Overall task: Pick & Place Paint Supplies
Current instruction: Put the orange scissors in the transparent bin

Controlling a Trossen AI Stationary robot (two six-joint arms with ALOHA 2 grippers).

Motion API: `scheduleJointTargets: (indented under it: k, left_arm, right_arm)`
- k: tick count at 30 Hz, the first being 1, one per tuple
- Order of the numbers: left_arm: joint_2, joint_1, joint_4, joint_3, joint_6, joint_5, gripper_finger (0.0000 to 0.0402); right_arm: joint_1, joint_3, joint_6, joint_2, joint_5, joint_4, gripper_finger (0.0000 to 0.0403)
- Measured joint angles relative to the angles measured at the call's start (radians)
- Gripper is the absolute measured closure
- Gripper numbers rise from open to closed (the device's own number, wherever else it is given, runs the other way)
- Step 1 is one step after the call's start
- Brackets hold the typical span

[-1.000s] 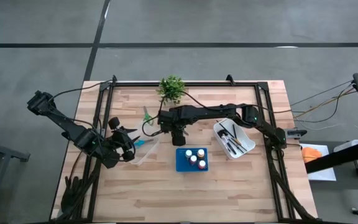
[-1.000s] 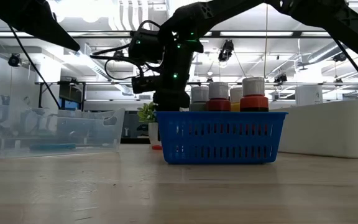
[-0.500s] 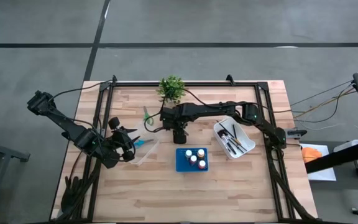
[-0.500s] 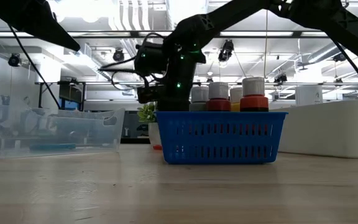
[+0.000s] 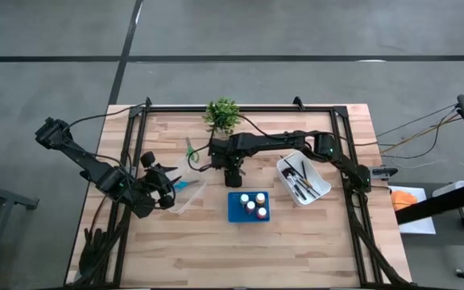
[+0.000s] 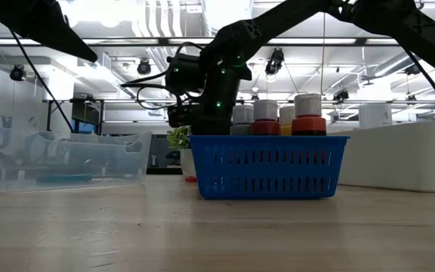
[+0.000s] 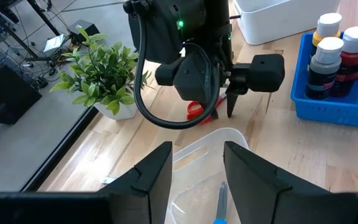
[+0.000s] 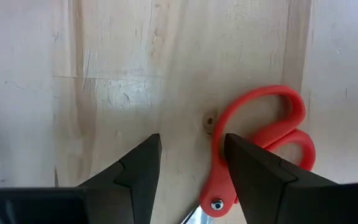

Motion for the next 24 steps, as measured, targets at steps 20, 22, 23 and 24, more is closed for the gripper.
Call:
scheduleJointTargets:
  k: [20, 22, 23, 24]
  left_arm:
    - [0.0, 0.0, 0.004, 0.0, 0.002, 0.0, 0.025]
    - [0.0, 0.0, 0.004, 0.0, 0.002, 0.0, 0.025]
    - [0.0, 0.0, 0.004, 0.0, 0.002, 0.0, 0.025]
    - [0.0, 0.0, 0.004, 0.0, 0.001, 0.0, 0.025]
  right_arm:
    - [0.005, -0.029, -0.013, 0.003, -0.004, 0.0, 0.039]
    - [0.014, -0.019, -0.029, 0.002, 0.008, -0.004, 0.0393]
    - [0.02, -0.012, -0.037, 0.001, 0.017, -0.005, 0.0393]
    - [0.026, -0.007, -0.043, 0.0, 0.033, -0.007, 0.0393]
